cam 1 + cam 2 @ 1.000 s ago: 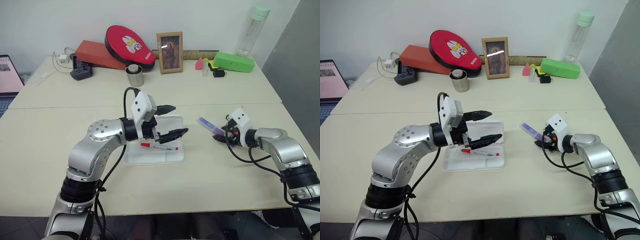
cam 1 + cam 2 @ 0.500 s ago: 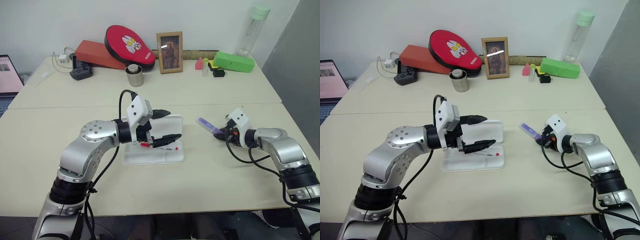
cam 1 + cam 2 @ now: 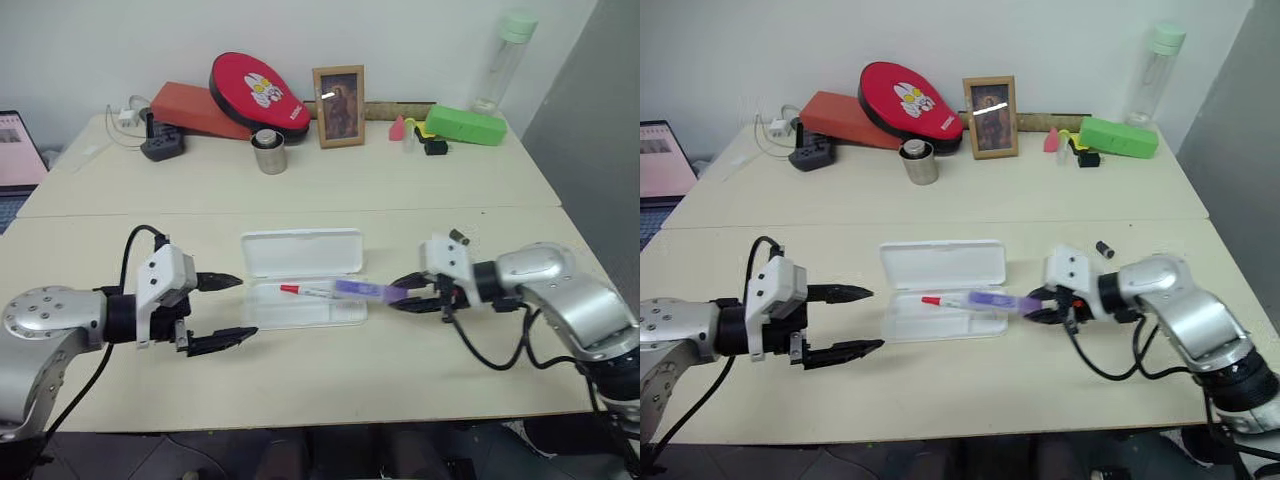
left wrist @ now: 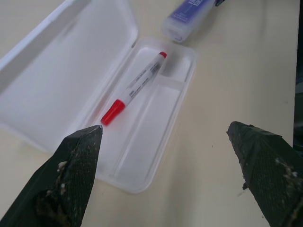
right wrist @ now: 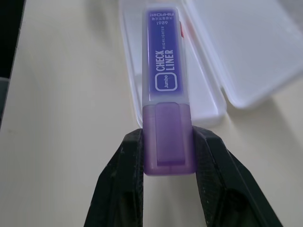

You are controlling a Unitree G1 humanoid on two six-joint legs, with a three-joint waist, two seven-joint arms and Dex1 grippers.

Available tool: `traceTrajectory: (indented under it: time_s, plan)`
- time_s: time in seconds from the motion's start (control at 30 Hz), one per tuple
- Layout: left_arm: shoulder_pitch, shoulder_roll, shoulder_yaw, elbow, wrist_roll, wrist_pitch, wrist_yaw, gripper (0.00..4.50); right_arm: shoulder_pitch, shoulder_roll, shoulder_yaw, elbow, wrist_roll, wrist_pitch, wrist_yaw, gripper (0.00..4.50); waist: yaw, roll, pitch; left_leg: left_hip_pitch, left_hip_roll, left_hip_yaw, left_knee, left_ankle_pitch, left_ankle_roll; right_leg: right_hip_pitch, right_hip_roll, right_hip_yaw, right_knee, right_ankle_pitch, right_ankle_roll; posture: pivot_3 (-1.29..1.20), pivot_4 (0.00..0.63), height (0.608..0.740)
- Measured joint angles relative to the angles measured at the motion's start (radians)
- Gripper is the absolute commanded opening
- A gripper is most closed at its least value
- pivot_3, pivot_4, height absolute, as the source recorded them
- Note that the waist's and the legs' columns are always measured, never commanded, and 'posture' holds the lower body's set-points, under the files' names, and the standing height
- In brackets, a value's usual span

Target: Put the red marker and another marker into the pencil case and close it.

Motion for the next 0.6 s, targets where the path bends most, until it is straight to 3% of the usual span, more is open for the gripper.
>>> traceTrajectory:
  time_s: [0.2, 0.6]
  plan:
    - [0.106, 0.035, 0.1, -0.007, -0.003, 0.001, -0.039, 4.5, -0.109, 0.143, 0.133, 0.086, -0.078, -0.002, -0.033, 1.09, 0.002, 0.0, 0.0, -0.001, -0.002, -0.001, -0.001, 0.0, 0.0, -0.001, -0.001, 0.0, -0.001, 0.0, 0.0, 0.0, 0.15, 0.74]
    - [0.136, 0.03, 0.131, -0.093, -0.046, 0.048, 0.01, 4.5, -0.148, 0.317, 0.255, 0.276, -0.191, -0.057, -0.072, 1.09, 0.0, 0.0, 0.0, -0.001, -0.002, -0.001, -0.001, 0.0, 0.0, -0.001, -0.001, 0.0, 0.001, 0.0, 0.0, 0.0, 0.15, 0.74]
